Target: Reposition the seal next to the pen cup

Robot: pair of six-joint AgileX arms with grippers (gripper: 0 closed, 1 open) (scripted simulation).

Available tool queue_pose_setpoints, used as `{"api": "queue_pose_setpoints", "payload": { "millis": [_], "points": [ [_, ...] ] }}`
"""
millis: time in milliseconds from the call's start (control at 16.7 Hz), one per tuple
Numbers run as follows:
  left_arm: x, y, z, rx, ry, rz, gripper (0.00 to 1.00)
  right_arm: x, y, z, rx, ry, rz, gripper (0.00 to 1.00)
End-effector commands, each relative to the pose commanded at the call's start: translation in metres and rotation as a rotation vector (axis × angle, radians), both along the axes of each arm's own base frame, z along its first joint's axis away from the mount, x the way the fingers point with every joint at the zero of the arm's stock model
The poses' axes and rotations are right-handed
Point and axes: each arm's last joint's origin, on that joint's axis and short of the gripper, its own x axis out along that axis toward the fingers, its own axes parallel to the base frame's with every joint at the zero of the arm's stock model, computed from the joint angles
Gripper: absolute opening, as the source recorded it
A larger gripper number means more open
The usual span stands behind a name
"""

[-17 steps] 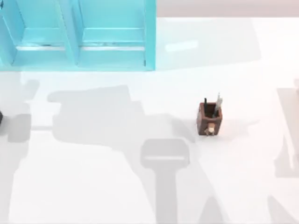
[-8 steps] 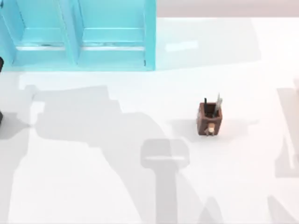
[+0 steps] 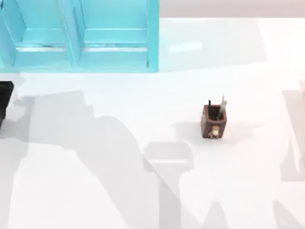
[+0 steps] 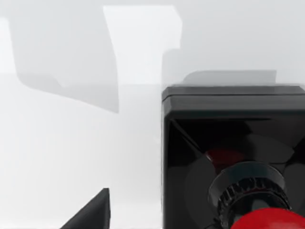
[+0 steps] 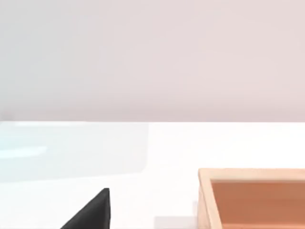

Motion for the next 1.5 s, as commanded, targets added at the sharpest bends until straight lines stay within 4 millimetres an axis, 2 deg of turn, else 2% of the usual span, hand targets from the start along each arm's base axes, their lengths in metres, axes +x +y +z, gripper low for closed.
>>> {"api": "queue_pose_setpoints", "payload": {
  "millis": [120, 900, 1500],
  "points": [
    [0.0, 0.0, 0.0, 0.0, 0.0, 0.0, 1.0, 0.0, 0.0, 0.0, 0.0, 0.0, 0.0, 1.0],
    [0.0, 0.0, 0.0, 0.0, 0.0, 0.0, 0.02, 0.0, 0.0, 0.0, 0.0, 0.0, 0.0, 1.0],
    [0.0006, -0.0019, 0.001, 0.0, -0.001, -0.004, 0.0, 0.0, 0.0, 0.0, 0.0, 0.0, 0.0, 1.0]
  ]
}}
